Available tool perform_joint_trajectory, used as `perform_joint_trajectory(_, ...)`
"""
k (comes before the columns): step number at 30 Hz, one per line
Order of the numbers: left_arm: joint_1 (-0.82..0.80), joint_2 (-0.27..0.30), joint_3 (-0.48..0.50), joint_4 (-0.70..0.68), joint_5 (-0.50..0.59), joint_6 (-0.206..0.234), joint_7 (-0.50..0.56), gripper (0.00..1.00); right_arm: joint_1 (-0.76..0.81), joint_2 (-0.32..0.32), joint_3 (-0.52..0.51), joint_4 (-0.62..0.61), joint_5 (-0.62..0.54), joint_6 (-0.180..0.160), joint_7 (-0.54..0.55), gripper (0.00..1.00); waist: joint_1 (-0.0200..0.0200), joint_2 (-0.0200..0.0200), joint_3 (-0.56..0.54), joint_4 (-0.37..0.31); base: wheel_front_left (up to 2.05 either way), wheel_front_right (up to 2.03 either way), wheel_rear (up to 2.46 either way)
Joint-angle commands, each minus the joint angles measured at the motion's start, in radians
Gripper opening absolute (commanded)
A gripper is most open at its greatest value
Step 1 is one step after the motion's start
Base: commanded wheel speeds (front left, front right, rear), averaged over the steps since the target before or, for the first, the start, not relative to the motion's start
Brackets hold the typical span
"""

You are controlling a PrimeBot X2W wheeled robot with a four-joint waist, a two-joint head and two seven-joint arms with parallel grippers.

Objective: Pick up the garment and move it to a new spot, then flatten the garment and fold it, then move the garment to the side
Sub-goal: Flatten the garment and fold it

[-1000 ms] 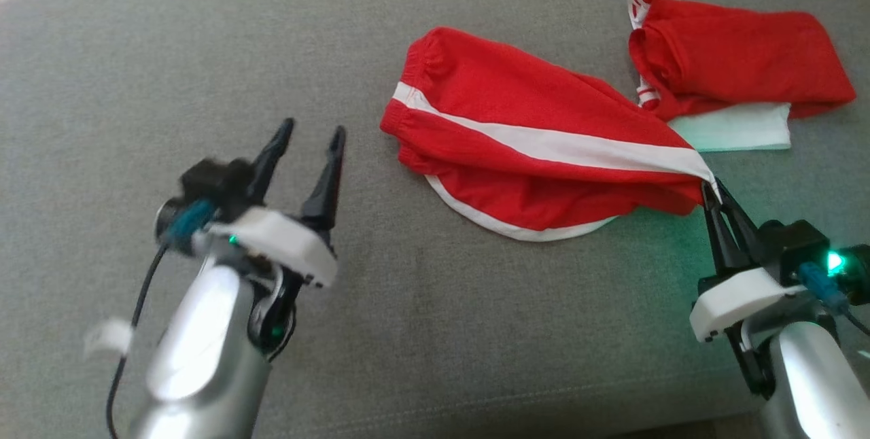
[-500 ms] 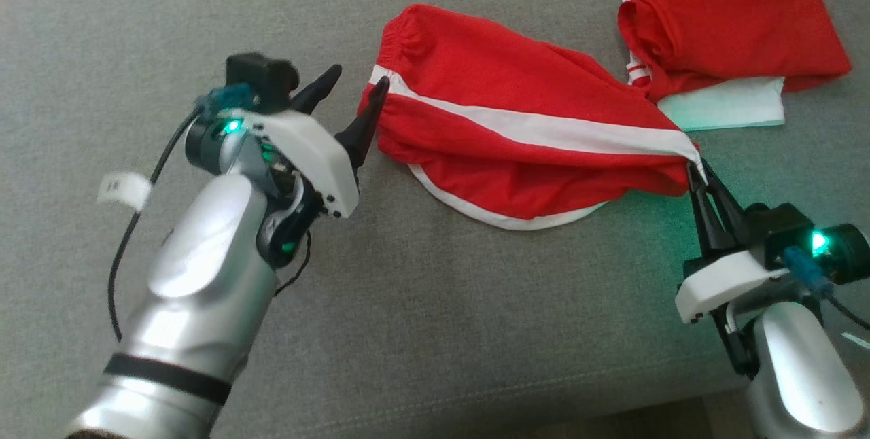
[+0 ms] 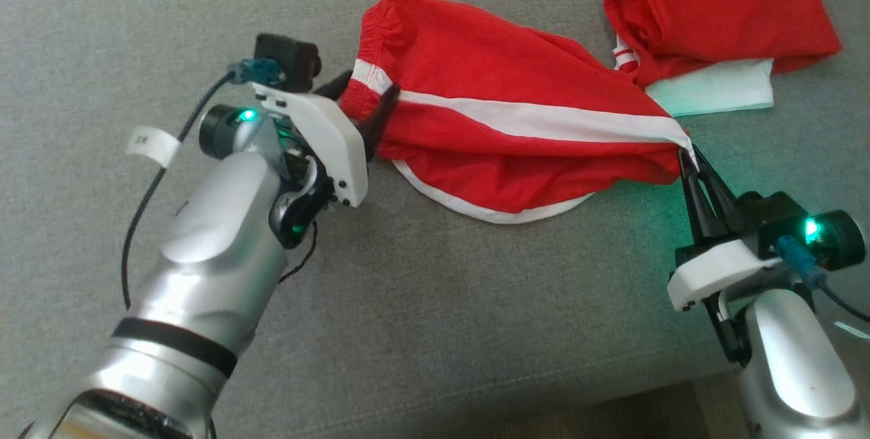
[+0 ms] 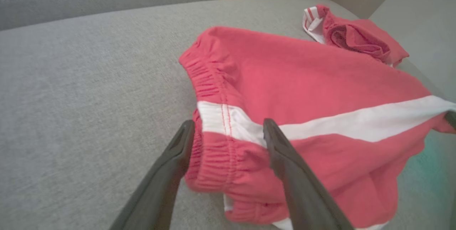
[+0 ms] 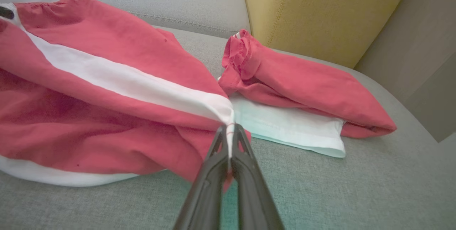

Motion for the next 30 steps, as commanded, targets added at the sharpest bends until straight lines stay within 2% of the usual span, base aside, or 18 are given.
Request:
perform_joint_trajectory(1,-0.057,0.023,0.015,-0.021,-0.007,0.0,-0.004,1.0,-0.017,-0.001,0.018,-0.022,-0.008,-0.001,-0.016,0.0,0.0,0.0,0.002,-0.002,0.0,0.0,0.0)
perform_joint_trajectory(17,-0.106,0.033,-0.071,0.051,-0.069,0.0,-0.069,1.0,-0.026,0.005,0.012,-0.002,-0.014,-0.001,-0.022,0.0,0.0,0.0,-0.003,-0.004,0.0,0.0,0.0)
perform_joint_trajectory(18,-0.107,0.033,-0.077,0.053,-0.073,0.0,-0.069,0.92,-0.027,0.005,0.013,-0.001,-0.014,-0.001,-0.022,0.0,0.0,0.0,-0.004,-0.004,0.0,0.0,0.0)
perform_joint_trajectory(19,-0.109,0.033,-0.081,0.055,-0.078,0.0,-0.069,0.79,-0.028,0.005,0.013,-0.001,-0.014,-0.001,-0.022,0.0,0.0,0.0,-0.004,-0.004,0.0,0.0,0.0)
perform_joint_trajectory(21,-0.112,0.035,-0.09,0.059,-0.087,0.0,-0.072,0.14,-0.028,0.005,0.014,-0.001,-0.014,-0.001,-0.022,0.0,0.0,0.0,-0.004,-0.004,0.0,0.0,0.0)
perform_joint_trajectory(22,-0.114,0.035,-0.094,0.061,-0.091,0.0,-0.073,0.0,-0.028,0.006,0.013,-0.001,-0.014,-0.001,-0.022,0.0,0.0,0.0,-0.004,-0.004,0.0,0.0,0.0)
perform_joint_trajectory(30,-0.128,0.042,-0.117,0.074,-0.111,0.0,-0.118,0.0,-0.024,0.003,0.009,0.003,-0.016,-0.001,-0.021,0.0,0.0,0.0,-0.014,0.004,0.0,0.0,0.0)
